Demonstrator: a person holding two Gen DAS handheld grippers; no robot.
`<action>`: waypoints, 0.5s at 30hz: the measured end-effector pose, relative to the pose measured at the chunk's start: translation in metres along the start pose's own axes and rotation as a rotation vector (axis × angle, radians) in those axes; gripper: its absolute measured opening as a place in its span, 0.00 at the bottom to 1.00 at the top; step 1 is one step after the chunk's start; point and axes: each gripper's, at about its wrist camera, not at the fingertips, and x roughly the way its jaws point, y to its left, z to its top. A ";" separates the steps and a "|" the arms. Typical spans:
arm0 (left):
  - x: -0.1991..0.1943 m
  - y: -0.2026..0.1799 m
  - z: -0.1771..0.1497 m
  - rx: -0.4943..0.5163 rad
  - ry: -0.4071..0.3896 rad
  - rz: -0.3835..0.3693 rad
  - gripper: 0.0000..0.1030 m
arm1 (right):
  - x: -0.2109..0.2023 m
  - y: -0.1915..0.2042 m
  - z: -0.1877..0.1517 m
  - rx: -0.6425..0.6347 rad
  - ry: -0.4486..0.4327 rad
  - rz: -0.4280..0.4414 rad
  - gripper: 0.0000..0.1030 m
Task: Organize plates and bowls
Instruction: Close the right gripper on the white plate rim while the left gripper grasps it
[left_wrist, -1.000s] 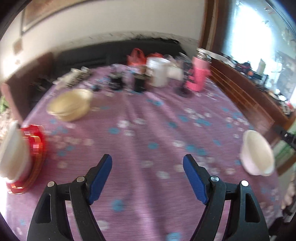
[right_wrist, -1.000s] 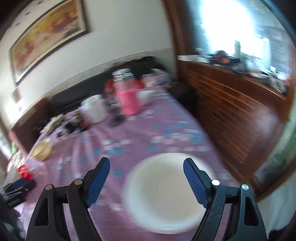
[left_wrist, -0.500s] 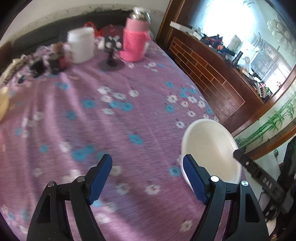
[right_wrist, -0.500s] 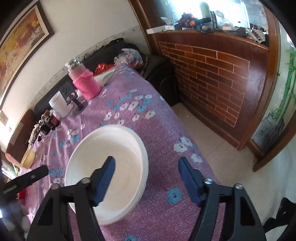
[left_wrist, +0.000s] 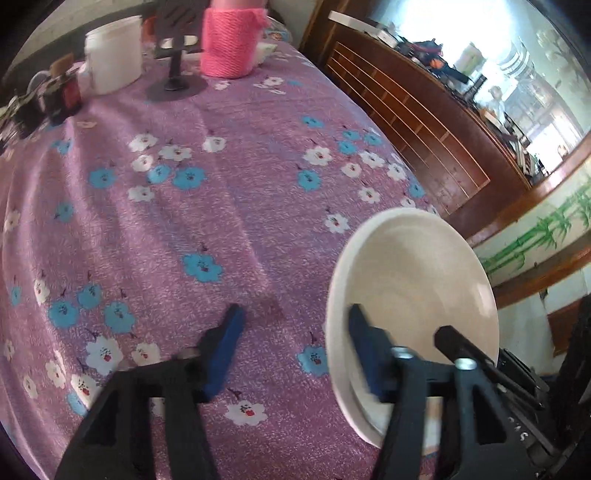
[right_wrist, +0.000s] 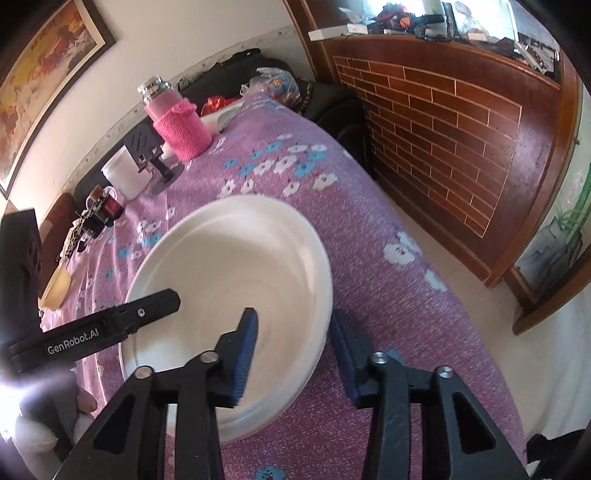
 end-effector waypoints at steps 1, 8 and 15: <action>0.001 -0.002 0.000 0.008 0.007 -0.008 0.30 | 0.002 0.001 -0.001 0.003 0.006 0.004 0.33; -0.015 -0.007 -0.009 0.053 -0.030 0.006 0.12 | -0.001 0.019 -0.006 -0.044 0.000 -0.012 0.15; -0.071 0.016 -0.026 0.024 -0.135 0.017 0.12 | -0.014 0.055 -0.007 -0.096 -0.013 0.046 0.13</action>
